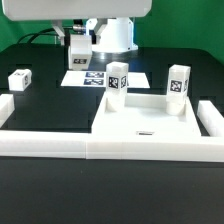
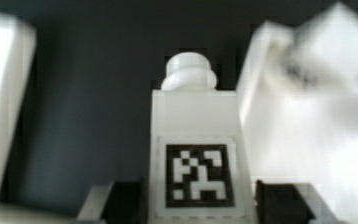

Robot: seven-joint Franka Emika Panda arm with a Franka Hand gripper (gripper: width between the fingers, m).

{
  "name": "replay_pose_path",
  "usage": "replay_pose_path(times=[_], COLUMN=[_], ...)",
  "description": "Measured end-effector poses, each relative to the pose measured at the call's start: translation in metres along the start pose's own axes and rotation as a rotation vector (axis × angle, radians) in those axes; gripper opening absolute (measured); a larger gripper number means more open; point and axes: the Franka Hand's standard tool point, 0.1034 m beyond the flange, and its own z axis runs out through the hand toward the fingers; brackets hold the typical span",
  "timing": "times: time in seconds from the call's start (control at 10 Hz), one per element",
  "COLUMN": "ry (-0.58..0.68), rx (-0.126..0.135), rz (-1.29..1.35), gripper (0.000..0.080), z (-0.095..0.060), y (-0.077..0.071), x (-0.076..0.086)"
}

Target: Assemble square table

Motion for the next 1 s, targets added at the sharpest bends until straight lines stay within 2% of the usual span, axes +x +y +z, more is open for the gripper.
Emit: replay_pose_path(times=[0.1,0.3,0.4,0.5,0.7,0.8,0.9,1.0], ry=[0.012,0.172,0.277,0.307,0.445,0.474,0.532,0.543], rx=[0.003,-0.032,-0.053,-0.062,-0.118,-0.093,-0.079,-0.046], rz=[0.013,0.003,0.002,0.003,0.001,0.061,0.068,0.102], gripper=[0.0291,0.0291,0.0291,0.0291,0.0291,0.0291,0.0291,0.0291], z=[0.007,0.003,0.003,0.006,0.004,0.001,-0.009,-0.012], y=[0.001,0.008,0.012,0.013,0.021,-0.001,-0.028,-0.051], x=[-0.016,-0.003,-0.002,-0.005,-0.001,0.004,0.019,0.031])
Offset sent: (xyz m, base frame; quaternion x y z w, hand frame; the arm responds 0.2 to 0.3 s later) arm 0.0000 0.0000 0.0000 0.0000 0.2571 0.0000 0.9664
